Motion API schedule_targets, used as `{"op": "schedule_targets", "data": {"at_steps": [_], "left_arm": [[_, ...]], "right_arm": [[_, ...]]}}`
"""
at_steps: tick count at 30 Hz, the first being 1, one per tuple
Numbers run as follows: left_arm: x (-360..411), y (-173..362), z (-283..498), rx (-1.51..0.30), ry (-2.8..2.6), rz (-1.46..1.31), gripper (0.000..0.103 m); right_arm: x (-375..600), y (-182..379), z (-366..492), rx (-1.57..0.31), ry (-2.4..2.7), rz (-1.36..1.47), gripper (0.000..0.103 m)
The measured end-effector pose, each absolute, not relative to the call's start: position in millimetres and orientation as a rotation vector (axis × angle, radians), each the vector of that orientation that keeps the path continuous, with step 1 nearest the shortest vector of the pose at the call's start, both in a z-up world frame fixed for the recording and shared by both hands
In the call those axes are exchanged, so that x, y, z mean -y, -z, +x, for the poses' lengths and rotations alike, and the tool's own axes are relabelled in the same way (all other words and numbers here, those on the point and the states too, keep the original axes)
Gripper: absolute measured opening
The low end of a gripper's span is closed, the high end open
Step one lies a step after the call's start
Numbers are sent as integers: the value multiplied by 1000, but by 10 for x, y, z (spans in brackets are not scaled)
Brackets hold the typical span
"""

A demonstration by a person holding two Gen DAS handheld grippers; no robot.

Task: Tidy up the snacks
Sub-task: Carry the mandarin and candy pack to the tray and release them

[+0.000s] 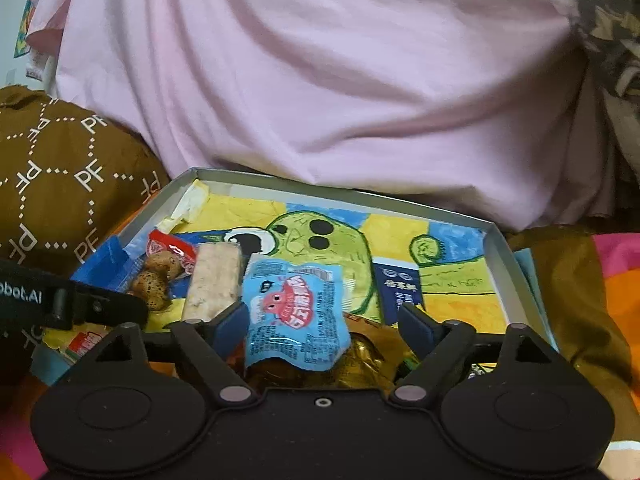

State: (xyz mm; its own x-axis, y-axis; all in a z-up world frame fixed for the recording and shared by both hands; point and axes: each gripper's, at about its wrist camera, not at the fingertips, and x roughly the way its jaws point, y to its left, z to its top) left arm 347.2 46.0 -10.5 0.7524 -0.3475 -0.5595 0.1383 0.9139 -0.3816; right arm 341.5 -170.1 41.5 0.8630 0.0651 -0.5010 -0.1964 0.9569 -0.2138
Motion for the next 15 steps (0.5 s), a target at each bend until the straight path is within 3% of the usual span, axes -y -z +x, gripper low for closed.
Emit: {"op": "schedule_targets", "data": {"at_steps": [4, 8, 15], "left_arm": [[-452, 72, 3420, -660, 259, -333, 65], [-424, -9, 3317, -617, 223, -304, 79], [-403, -190, 3136, -565, 192, -292, 89]], "right_arm": [[1768, -466, 3311, -486, -128, -243, 90], [1837, -557, 3175, -450, -115, -212, 96], [1935, -760, 2907, -395, -108, -159, 101]]}}
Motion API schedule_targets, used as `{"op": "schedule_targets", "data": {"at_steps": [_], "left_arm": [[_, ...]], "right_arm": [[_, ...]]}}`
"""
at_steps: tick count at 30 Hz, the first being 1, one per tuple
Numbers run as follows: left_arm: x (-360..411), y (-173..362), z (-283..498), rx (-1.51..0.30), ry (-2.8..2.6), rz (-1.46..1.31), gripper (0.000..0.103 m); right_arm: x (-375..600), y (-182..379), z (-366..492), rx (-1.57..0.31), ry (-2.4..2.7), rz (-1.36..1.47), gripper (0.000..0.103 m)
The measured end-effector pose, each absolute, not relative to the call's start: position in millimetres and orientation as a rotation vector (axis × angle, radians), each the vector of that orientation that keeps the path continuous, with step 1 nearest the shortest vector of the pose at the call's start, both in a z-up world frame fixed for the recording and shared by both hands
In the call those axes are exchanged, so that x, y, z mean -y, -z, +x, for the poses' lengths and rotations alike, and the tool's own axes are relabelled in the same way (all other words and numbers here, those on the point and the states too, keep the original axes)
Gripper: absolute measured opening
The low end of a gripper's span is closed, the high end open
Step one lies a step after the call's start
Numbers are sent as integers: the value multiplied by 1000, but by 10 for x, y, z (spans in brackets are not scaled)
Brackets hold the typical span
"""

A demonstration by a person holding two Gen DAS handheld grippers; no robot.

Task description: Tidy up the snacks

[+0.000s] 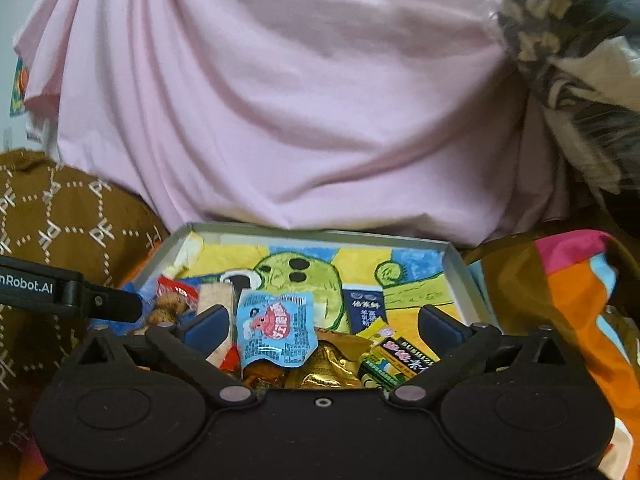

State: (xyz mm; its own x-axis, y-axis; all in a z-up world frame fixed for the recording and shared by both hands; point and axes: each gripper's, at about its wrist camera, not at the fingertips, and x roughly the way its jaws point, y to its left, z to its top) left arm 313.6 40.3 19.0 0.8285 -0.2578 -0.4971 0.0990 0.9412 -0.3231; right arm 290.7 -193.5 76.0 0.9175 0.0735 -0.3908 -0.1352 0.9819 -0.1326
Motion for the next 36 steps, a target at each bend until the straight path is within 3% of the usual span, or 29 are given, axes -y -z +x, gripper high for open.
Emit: {"op": "schedule_targets", "data": {"at_steps": [10, 36], "left_arm": [[-363, -464, 2800, -472, 139, -231, 102], [-297, -619, 1997, -436, 64, -127, 103]], "right_arm": [[2033, -977, 2619, -363, -104, -103, 102], [2135, -1118, 1789, -356, -101, -41, 102]]}}
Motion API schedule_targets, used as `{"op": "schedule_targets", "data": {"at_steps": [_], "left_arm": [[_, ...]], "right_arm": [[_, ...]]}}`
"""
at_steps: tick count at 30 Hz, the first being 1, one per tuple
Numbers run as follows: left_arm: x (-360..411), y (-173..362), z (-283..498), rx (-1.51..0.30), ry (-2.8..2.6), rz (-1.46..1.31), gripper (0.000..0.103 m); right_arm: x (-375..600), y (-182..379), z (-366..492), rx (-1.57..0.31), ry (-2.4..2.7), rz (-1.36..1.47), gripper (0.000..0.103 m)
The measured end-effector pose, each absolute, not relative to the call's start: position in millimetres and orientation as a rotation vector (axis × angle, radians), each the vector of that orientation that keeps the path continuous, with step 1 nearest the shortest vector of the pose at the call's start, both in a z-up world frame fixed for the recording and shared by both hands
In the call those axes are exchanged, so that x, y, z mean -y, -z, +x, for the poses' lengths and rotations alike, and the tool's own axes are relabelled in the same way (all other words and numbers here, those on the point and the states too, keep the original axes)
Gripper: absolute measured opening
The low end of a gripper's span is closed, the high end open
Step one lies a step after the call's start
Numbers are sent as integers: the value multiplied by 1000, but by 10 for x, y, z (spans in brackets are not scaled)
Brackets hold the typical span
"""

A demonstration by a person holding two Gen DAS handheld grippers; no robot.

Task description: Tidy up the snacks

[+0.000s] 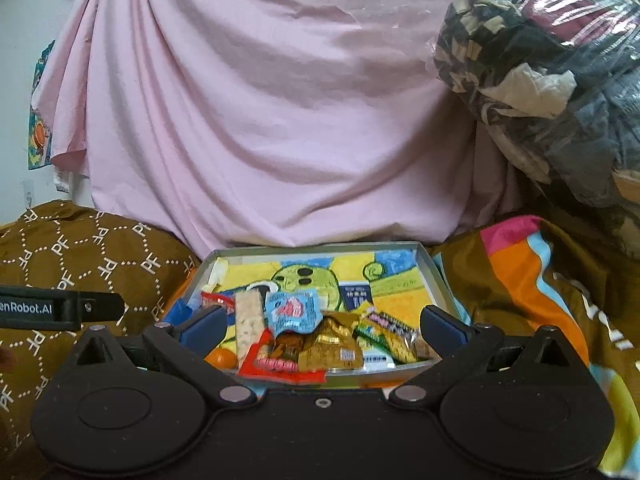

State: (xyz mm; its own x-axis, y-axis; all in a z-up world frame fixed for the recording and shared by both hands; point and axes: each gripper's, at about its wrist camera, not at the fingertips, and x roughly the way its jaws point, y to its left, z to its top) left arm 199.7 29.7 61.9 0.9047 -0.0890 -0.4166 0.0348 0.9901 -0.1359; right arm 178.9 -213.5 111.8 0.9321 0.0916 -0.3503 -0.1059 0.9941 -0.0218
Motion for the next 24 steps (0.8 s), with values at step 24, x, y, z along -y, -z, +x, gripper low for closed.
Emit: {"op": "schedule_targets", "data": {"at_steps": [24], "left_arm": [[-271, -193, 1334, -646, -43, -73, 103]], "right_arm": [[2179, -645, 1044, -535, -83, -60, 102]]}}
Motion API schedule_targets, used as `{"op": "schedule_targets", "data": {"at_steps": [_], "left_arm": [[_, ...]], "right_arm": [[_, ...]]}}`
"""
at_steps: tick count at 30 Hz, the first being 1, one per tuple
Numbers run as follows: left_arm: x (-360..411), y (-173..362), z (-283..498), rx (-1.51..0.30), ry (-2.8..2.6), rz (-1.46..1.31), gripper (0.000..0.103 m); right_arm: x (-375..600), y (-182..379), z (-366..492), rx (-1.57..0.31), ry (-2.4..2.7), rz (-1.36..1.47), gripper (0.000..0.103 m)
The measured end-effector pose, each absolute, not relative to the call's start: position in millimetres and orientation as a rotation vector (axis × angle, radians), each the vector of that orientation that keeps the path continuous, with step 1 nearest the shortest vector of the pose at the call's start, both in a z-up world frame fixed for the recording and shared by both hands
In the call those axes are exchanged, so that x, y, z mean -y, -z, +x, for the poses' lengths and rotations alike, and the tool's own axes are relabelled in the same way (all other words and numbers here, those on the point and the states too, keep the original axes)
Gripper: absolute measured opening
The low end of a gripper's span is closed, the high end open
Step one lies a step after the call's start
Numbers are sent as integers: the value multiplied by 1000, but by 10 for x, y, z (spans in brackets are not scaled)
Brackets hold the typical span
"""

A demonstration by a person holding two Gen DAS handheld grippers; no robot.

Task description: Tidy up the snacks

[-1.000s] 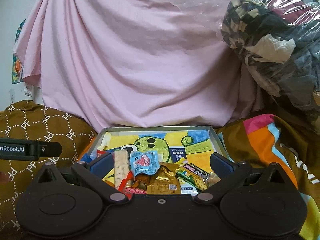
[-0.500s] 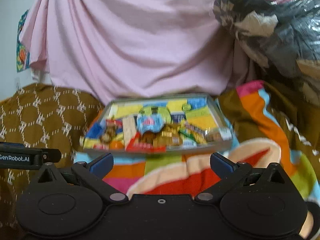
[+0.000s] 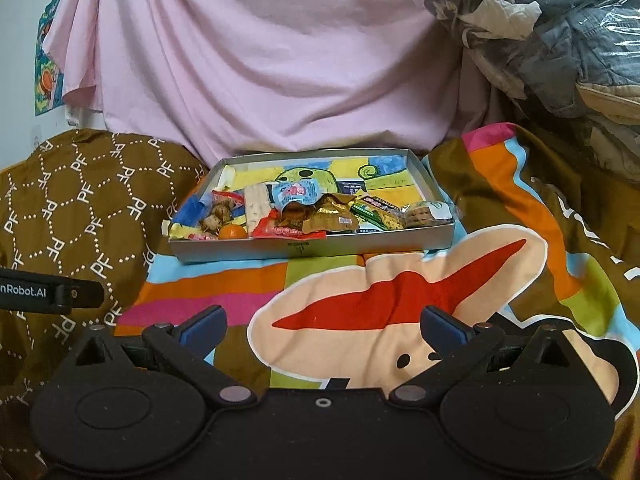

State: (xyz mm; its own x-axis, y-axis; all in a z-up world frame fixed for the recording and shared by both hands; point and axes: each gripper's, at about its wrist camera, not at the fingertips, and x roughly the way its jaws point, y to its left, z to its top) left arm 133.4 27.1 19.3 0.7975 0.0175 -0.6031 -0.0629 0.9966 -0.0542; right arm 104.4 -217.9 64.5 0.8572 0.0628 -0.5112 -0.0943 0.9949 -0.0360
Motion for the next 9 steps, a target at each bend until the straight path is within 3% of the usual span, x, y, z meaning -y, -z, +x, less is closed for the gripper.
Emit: {"op": "schedule_targets", "data": {"at_steps": [9], "left_arm": [[-271, -163, 1357, -662, -37, -71, 103]], "right_arm": [[2182, -606, 1061, -547, -86, -56, 102]]}}
